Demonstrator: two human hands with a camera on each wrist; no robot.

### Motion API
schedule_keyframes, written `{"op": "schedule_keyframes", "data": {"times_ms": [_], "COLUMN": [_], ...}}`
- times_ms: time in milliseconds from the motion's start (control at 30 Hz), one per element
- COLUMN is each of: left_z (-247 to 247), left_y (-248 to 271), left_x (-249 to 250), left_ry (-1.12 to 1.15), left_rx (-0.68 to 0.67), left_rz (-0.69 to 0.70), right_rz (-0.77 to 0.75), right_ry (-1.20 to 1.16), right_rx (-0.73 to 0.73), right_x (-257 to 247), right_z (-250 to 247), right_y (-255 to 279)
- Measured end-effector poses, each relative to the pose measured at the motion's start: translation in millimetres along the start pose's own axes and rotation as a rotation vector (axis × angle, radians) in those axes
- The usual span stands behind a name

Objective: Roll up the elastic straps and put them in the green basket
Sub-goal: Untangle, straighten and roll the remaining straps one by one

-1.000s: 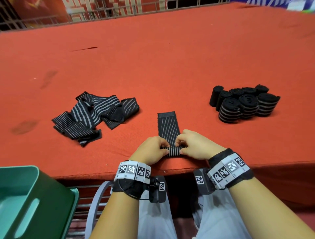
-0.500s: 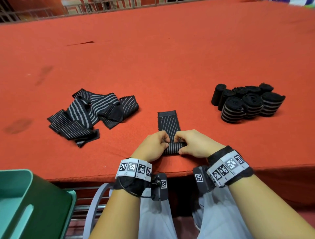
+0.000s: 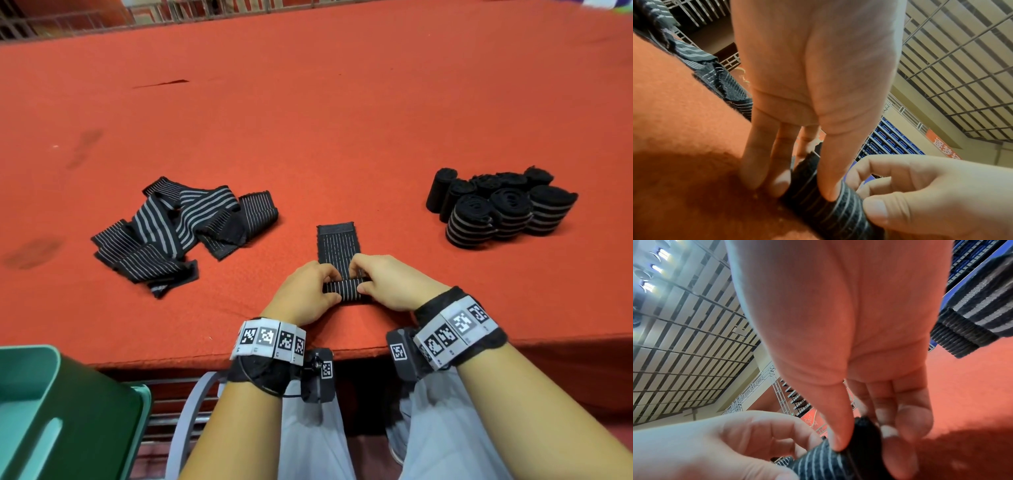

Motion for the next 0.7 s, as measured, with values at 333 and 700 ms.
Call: {"op": "schedule_keyframes", "data": {"times_ms": [333, 700], "left_z": [4, 2], "left_y": [-3, -3], "left_x": [1, 1], "left_ry": [0.045, 0.001], "left_rx": [-0.043, -0.024], "left_rz": [-0.001, -0.031], "right_rz": [-0.086, -0.072], "right_ry": [0.087, 0.09], "right_rx": [-0.054, -0.025], "right_x": [-14, -15], "right_z": [5, -1], "right_y": [-3, -8]}}
Point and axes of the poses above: each hand's wrist, its own y-axis away from the middle knuckle, its own z-axis out of the palm, x = y × z, the point moved 6 cm from there along -y, towards the middle knuckle, and after that the axes turned 5 degrees about y, right-handed, at the moved point
